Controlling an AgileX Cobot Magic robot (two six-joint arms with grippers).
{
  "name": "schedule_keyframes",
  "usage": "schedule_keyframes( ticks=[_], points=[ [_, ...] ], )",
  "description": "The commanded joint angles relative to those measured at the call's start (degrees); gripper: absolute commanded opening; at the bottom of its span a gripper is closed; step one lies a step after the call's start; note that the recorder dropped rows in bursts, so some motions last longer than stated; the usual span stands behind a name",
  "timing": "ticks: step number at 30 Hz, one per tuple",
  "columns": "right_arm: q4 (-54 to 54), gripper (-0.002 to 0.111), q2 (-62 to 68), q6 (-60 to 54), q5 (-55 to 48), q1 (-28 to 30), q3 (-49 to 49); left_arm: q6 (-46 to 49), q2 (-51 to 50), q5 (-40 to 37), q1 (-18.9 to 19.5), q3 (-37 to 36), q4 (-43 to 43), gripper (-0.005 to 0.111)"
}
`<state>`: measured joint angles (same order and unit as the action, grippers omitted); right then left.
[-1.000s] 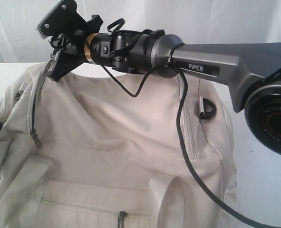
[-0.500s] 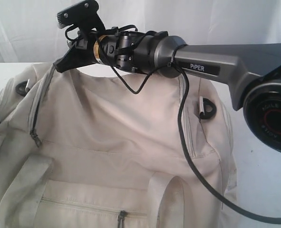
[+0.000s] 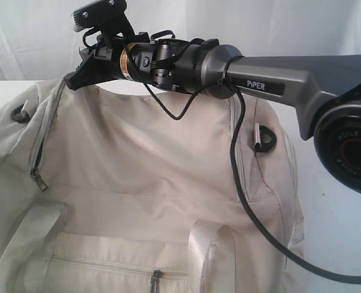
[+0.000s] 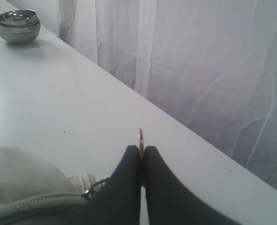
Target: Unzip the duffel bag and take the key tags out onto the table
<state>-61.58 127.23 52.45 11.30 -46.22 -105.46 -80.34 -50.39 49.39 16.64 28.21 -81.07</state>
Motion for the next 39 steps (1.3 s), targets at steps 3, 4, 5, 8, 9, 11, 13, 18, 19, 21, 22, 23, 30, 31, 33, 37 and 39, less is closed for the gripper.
schedule_keyframes(
  ticks=[3, 4, 5, 8, 9, 11, 13, 18, 19, 21, 22, 23, 30, 31, 33, 37, 39],
  points=[
    [0.28, 0.0, -0.49, 0.34, 1.75, 0.63, -0.15, -0.65, -4.99, 1.23, -2.27, 4.82, -4.03, 0.066],
    [0.28, 0.0, -0.49, 0.34, 1.75, 0.63, -0.15, -0.39, -5.96, 1.35, -2.88, 5.2, -3.73, 0.065],
    [0.28, 0.0, -0.49, 0.4, 1.84, 0.63, -0.15, -0.27, -7.26, 1.52, -3.84, 5.69, -3.46, 0.065],
    [0.28, 0.0, -0.49, 0.4, 1.84, 0.63, -0.15, 1.71, -11.3, 1.41, -7.0, 6.64, -3.34, 0.065],
    [0.28, 0.0, -0.49, 0.4, 1.84, 0.63, -0.15, 2.57, -12.86, 1.41, -8.23, 6.97, -3.34, 0.065],
    [0.28, 0.0, -0.49, 0.4, 1.84, 0.63, -0.15, 3.32, -15.68, 0.99, -10.73, 7.92, -3.34, 0.065],
    [0.28, 0.0, -0.49, 0.4, 1.84, 0.63, -0.15, 4.43, -18.74, -0.49, -13.19, 9.47, -3.34, 0.065],
    [0.28, 0.0, -0.49, 0.51, 1.97, 0.63, -0.15, 7.14, -24.99, -4.8, -16.91, 14.54, -3.34, 0.065],
    [0.28, 0.0, -0.49, 0.51, 1.97, 0.63, -0.15, 7.14, -27.31, -4.66, -17.04, 16.32, -3.34, 0.065],
    [0.28, 0.0, -0.49, 0.51, 1.97, 0.63, -0.15, 7.01, -29.8, -4.29, -17.04, 18.3, -3.34, 0.065],
    [0.28, 0.0, -0.49, 0.51, 1.97, 0.63, -0.15, 6.87, -30.97, -3.97, -17.04, 19.09, -3.34, 0.065],
    [0.28, 0.0, -0.49, 0.51, 1.97, 0.63, -0.15, 6.71, -32.16, -3.7, -17.04, 20.02, -3.34, 0.065],
    [0.28, 0.0, -0.49, 0.49, 2.08, 0.63, -0.15, 1.77, -40.33, -0.34, -17.35, 25.89, -3.34, 0.061],
    [0.28, 0.0, -0.49, 0.49, 2.08, 0.63, -0.15, 1.03, -41.02, 0.35, -17.35, 26.34, -3.34, 0.052],
    [0.28, 0.0, -0.49, 0.49, 2.08, 0.63, -0.15, 0.9, -41.02, 0.14, -17.35, 26.55, -3.17, 0.035],
    [0.13, 0.0, -0.49, 0.49, 1.46, 0.63, -0.15, 5.89, -41.02, -0.12, -17.35, 26.55, -2.91, 0.0],
    [0.13, 0.0, -0.49, 0.49, -0.38, 0.63, -0.15, 5.89, -41.02, -0.22, -17.35, 26.55, -2.91, 0.0]
  ],
)
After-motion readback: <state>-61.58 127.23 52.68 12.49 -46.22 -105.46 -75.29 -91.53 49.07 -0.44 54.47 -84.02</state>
